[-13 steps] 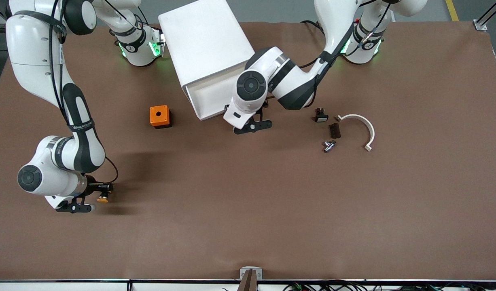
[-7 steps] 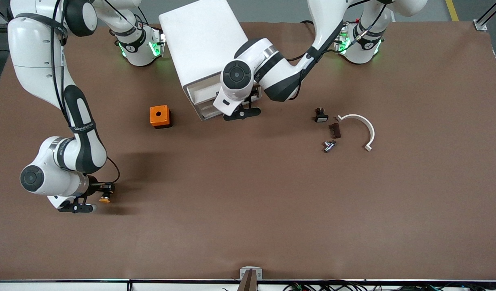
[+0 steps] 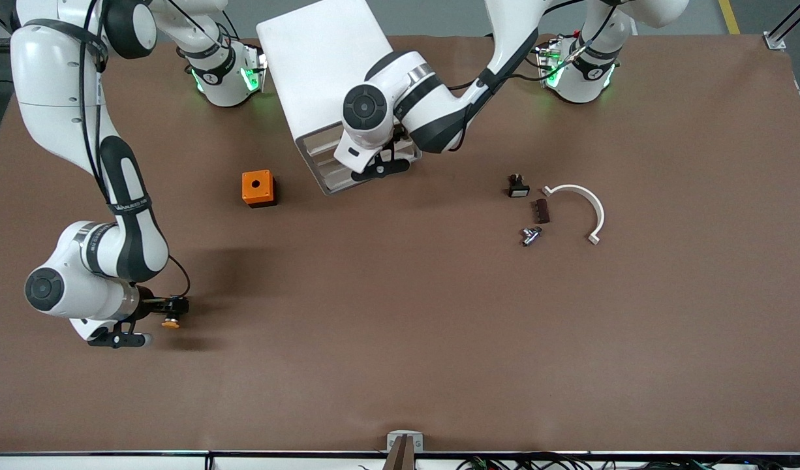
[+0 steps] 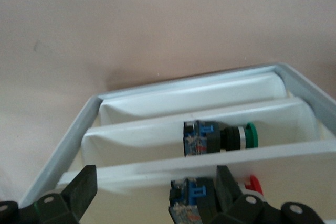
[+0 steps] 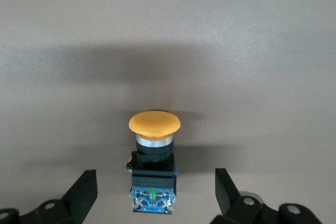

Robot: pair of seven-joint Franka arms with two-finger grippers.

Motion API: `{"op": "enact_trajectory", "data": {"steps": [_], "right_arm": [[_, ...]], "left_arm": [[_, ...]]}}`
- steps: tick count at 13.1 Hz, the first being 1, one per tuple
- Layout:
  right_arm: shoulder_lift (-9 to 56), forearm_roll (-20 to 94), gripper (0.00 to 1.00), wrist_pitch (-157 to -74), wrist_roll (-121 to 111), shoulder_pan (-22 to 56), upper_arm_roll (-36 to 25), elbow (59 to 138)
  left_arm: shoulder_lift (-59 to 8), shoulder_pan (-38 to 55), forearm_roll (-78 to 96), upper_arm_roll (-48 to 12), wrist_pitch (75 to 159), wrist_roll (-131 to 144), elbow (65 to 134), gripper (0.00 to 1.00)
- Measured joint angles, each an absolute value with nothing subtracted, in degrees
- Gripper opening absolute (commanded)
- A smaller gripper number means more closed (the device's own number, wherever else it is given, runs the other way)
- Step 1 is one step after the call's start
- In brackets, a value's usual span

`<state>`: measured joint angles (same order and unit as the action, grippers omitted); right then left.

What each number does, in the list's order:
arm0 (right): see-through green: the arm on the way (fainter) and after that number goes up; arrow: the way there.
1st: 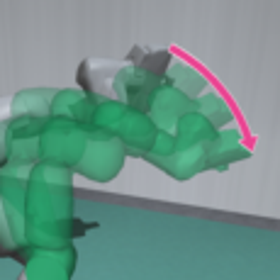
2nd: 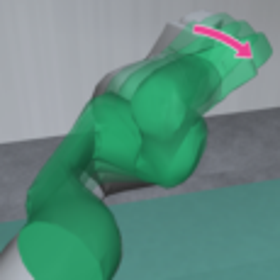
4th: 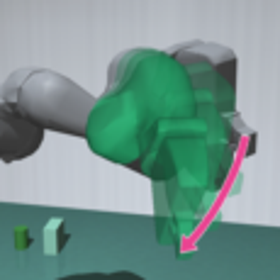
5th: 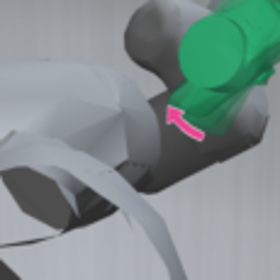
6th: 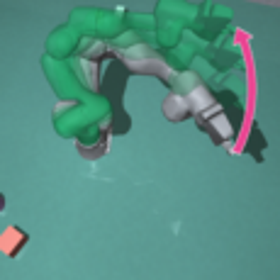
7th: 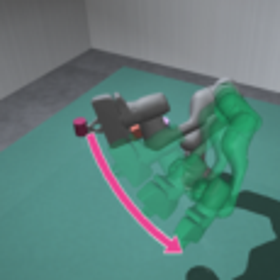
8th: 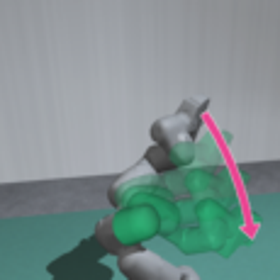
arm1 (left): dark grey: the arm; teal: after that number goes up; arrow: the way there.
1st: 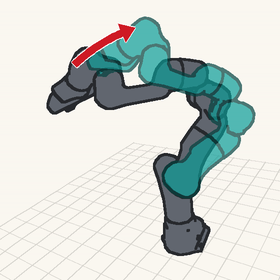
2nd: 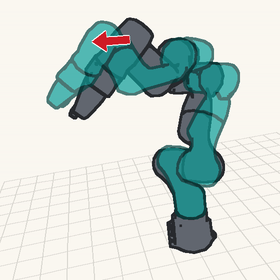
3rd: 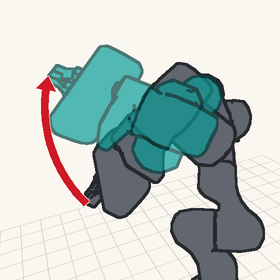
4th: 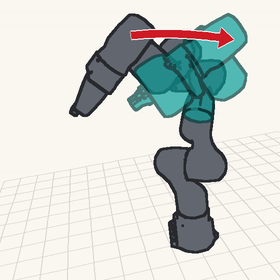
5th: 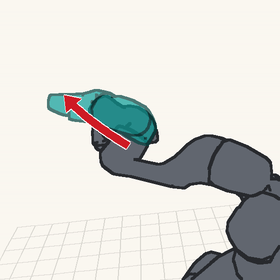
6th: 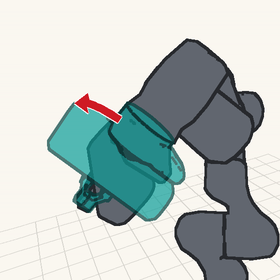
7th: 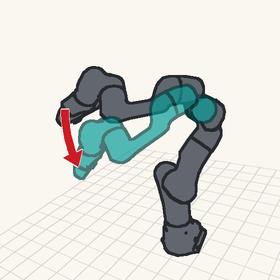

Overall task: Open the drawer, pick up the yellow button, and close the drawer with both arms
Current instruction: 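Set the orange button on the table with the right gripper and release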

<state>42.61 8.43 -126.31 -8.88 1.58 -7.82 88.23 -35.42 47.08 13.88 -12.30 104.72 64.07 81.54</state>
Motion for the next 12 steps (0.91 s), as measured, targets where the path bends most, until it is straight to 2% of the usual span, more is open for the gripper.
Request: {"op": "enact_trajectory", "data": {"steps": [2, 7, 12], "right_arm": [[40.2, 8.4, 1.00, -124.9, -9.5, 1.6, -7.8, 87.4], [29.3, 8.4, 1.00, -116.5, -9.7, 1.8, -7.8, 86.8], [18.6, 6.8, 1.00, -105.5, -5.2, 1.9, -7.9, 86.5]], "left_arm": [[-35.4, 47.6, 13.5, -12.2, 104.8, 64.8, 81.4, 1.00], [-35.4, 46.0, 13.0, -10.8, 104.9, 65.2, 81.3, 1.00], [-32.8, 28.9, 4.0, -10.1, 105.0, 64.3, 78.8, 1.00]]}}
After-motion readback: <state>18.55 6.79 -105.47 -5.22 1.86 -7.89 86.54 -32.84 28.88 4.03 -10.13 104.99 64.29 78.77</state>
